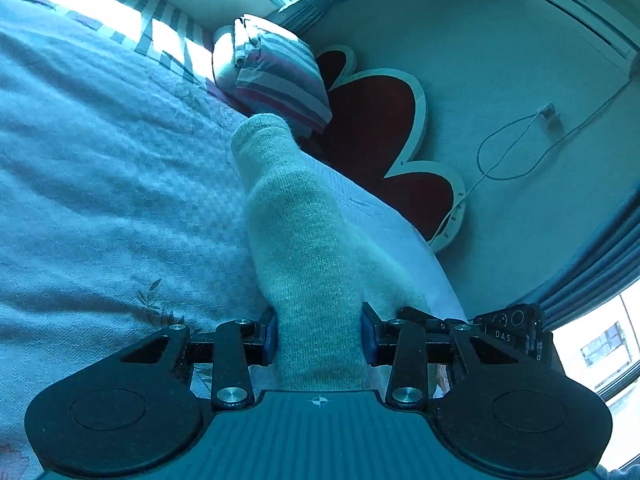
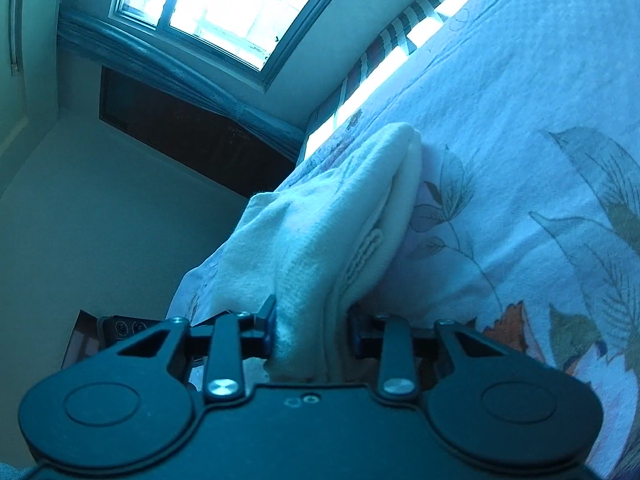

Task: Fold small clothes
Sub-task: 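Grasp the sweater's folded side edge with both grippers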

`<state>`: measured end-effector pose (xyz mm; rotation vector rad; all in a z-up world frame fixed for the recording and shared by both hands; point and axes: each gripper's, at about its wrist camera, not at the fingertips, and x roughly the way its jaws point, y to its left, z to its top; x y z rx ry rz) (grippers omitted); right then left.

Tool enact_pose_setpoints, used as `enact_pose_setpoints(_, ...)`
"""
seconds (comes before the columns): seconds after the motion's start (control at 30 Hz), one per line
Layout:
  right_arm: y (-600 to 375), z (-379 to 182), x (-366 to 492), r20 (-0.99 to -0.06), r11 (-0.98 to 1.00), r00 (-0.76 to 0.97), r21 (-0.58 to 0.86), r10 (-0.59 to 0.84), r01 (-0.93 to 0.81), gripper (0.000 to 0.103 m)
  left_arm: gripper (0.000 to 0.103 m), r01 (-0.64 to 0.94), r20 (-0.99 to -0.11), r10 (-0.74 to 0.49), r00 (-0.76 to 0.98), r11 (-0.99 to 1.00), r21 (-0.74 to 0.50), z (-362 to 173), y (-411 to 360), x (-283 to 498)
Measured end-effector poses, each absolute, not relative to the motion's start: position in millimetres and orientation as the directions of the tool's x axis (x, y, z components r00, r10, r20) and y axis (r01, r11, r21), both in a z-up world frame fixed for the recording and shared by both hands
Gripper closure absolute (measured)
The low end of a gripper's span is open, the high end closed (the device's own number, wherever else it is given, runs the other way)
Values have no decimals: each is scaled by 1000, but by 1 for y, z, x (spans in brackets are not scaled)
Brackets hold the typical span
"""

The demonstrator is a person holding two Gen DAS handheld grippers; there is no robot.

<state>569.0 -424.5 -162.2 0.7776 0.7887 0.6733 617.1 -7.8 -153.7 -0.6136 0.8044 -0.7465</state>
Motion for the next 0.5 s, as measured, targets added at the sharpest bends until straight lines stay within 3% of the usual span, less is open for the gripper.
enact_pose_setpoints(0.5,-352,-63,519,-328,568,525,719,785,-401,71,64,402,-338,-755,562,606,-686,-85,88,548)
